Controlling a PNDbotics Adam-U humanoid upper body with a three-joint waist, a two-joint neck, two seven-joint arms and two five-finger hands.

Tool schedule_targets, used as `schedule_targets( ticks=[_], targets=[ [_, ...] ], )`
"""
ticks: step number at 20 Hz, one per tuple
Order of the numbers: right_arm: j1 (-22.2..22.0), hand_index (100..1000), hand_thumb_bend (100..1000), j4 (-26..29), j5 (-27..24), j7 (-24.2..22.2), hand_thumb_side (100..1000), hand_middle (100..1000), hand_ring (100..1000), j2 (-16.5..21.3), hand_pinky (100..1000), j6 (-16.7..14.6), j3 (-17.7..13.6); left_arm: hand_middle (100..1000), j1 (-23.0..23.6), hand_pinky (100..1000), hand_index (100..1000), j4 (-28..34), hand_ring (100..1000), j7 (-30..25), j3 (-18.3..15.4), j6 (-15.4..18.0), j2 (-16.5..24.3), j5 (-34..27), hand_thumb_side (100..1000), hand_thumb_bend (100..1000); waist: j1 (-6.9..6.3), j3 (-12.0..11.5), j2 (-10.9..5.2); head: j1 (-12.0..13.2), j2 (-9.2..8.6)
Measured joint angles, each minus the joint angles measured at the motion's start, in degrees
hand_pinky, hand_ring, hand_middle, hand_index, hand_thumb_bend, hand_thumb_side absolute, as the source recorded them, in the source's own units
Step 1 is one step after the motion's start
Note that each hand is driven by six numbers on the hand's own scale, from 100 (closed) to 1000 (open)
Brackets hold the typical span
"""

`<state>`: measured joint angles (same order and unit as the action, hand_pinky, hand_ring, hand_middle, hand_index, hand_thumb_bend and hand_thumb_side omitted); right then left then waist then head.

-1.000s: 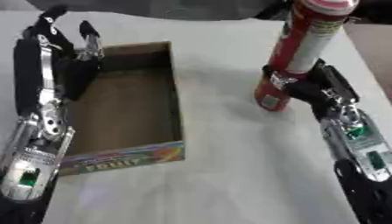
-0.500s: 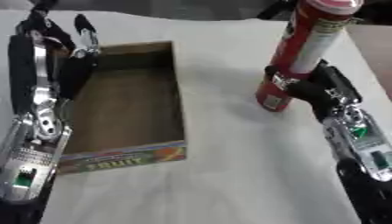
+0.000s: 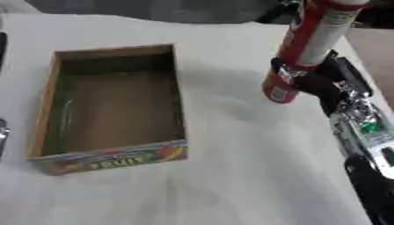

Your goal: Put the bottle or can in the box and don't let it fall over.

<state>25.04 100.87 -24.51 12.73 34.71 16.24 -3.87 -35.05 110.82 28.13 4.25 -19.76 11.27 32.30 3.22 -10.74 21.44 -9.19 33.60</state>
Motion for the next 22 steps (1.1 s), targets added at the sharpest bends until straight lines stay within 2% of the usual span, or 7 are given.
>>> schedule_targets(
  ticks=[3,6,12,16,19,22],
  targets=[
    [-1.7,704,100,3.4,-1.8,1.6,115,851,1000,1.8,1000,0.8,-0.7,806,5.8,854,850,2.0,944,1.0,-2.4,2.3,4.7,-5.4,755,100,0.38,-0.6,-1.06,-1.0,0.83],
    [-2.2,705,100,6.0,-5.7,5.0,116,855,1000,3.3,1000,1.9,-1.1,797,11.0,859,831,2.5,940,2.8,-5.1,5.2,8.1,-11.0,737,100,0.96,-0.8,-1.96,-1.9,1.18],
    [0.0,700,100,10.6,-12.0,9.0,143,850,1000,6.0,1000,4.1,-0.1,791,19.5,871,817,2.6,943,8.8,-9.2,9.1,9.5,-17.6,727,100,1.54,-1.3,-3.11,-2.8,1.68],
    [4.9,697,100,12.1,-16.2,9.2,150,847,1000,6.7,1000,6.6,2.1,777,21.6,871,807,2.6,936,11.8,-10.6,10.5,9.5,-18.9,714,100,1.92,-2.0,-4.02,-3.0,2.84],
    [8.8,679,100,12.3,-18.3,8.4,100,843,1000,6.5,1000,8.1,4.0,762,21.7,867,800,2.6,924,13.5,-11.0,11.4,9.4,-19.3,708,100,2.39,-3.1,-4.56,-3.3,4.27],
    [11.9,687,100,12.4,-18.1,6.4,119,845,1000,4.6,1000,8.9,5.6,757,20.8,867,797,2.6,921,14.4,-10.8,12.2,9.4,-20.0,703,100,3.09,-5.4,-4.57,-4.7,5.55]
  ],
)
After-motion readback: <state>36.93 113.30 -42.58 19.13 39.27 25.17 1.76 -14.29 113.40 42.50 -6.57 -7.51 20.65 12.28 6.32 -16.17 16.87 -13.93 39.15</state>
